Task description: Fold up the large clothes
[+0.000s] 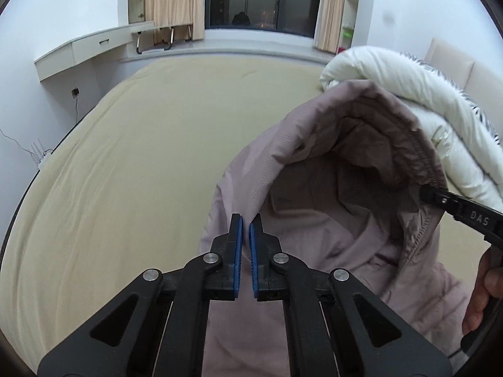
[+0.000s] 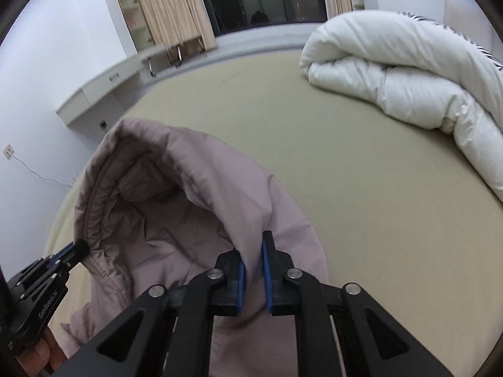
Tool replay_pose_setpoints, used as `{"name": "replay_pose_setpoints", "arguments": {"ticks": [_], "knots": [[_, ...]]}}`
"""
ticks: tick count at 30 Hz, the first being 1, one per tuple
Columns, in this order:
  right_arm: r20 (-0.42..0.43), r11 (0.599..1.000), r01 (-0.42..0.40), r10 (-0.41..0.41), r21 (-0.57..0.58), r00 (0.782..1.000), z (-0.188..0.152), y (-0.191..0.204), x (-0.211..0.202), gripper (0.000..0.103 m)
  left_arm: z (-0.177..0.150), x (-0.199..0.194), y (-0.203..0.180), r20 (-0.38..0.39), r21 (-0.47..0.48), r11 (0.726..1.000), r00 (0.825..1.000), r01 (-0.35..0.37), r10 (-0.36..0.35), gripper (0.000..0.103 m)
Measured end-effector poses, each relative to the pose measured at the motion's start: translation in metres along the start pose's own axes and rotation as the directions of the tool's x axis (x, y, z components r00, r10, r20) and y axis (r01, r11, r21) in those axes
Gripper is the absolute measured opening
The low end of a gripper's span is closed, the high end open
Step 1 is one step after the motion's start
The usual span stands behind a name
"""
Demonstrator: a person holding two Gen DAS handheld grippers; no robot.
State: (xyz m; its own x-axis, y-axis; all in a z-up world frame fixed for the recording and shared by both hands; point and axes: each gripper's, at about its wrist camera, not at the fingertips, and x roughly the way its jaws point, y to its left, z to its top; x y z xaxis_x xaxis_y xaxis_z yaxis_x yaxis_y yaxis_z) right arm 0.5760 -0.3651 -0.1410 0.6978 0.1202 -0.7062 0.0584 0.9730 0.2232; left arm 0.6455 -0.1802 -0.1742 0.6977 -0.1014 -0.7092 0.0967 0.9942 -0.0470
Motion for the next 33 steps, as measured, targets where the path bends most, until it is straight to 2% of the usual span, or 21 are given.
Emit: {"name": "replay_pose_setpoints", "arguments": {"ticks": [3,6,9,14,18,20,21,22,23,24,25,27,30,33], "knots": [[0.067,0.997,-0.064,0.061,0.031,0.996,-0.021,-0.011,-0.049,0.011,-0.023,-0.060,0.003,0.072,0.004,1.000,0.997,0.030,-0.030,0.002],[0.112,0.988,-0.126,0.116,0.088,0.987,-0.067,-0.033,-0.102,0.011,-0.054,-0.116,0.005,0.117,-0.006,0.998,0.991,0.062,-0.060,0.002],[0.112,0.975,-0.158,0.142,0.155,0.984,-0.119,-0.050,-0.136,0.011,-0.094,-0.164,0.007,0.126,-0.039,0.994,0.988,0.099,-0.093,0.002],[0.059,0.960,-0.143,0.133,0.239,0.989,-0.209,-0.061,-0.171,0.008,-0.177,-0.214,0.010,0.040,-0.104,0.986,0.991,0.130,-0.126,0.002],[-0.013,0.949,-0.055,0.062,0.312,0.998,-0.258,-0.080,-0.173,0.010,-0.242,-0.231,0.016,-0.070,-0.180,0.976,0.988,0.124,-0.139,0.002],[-0.040,0.930,-0.057,0.077,0.362,0.996,-0.277,-0.091,-0.180,0.011,-0.264,-0.243,0.015,-0.092,-0.201,0.972,0.986,0.118,-0.139,0.002],[-0.034,0.930,-0.064,0.082,0.361,0.996,-0.279,-0.093,-0.187,0.013,-0.268,-0.249,0.019,-0.089,-0.207,0.971,0.986,0.118,-0.139,0.002],[-0.021,0.933,-0.075,0.088,0.351,0.996,-0.278,-0.092,-0.195,0.032,-0.267,-0.254,0.024,-0.081,-0.215,0.969,0.987,0.118,-0.138,0.002],[-0.006,0.935,-0.085,0.093,0.346,0.996,-0.275,-0.092,-0.201,0.046,-0.261,-0.259,0.027,-0.067,-0.222,0.968,0.988,0.119,-0.137,0.002],[0.032,0.934,-0.107,0.102,0.340,0.994,-0.268,-0.089,-0.211,0.068,-0.249,-0.263,0.030,-0.050,-0.218,0.968,0.989,0.126,-0.140,0.002],[0.077,0.937,-0.123,0.104,0.327,0.992,-0.262,-0.086,-0.220,0.073,-0.234,-0.266,0.030,-0.031,-0.206,0.969,0.989,0.138,-0.147,0.002],[0.125,0.957,-0.141,0.112,0.255,0.986,-0.244,-0.069,-0.233,0.073,-0.199,-0.269,0.024,0.021,-0.160,0.977,0.990,0.141,-0.140,0.002],[0.112,0.971,-0.189,0.174,0.148,0.978,-0.208,-0.038,-0.228,0.066,-0.149,-0.276,0.009,0.098,-0.048,0.990,0.987,0.131,-0.126,0.002],[0.077,0.978,-0.203,0.199,0.050,0.977,-0.178,-0.004,-0.213,0.056,-0.109,-0.262,-0.012,0.110,0.058,0.993,0.988,0.103,-0.109,0.002]]}}
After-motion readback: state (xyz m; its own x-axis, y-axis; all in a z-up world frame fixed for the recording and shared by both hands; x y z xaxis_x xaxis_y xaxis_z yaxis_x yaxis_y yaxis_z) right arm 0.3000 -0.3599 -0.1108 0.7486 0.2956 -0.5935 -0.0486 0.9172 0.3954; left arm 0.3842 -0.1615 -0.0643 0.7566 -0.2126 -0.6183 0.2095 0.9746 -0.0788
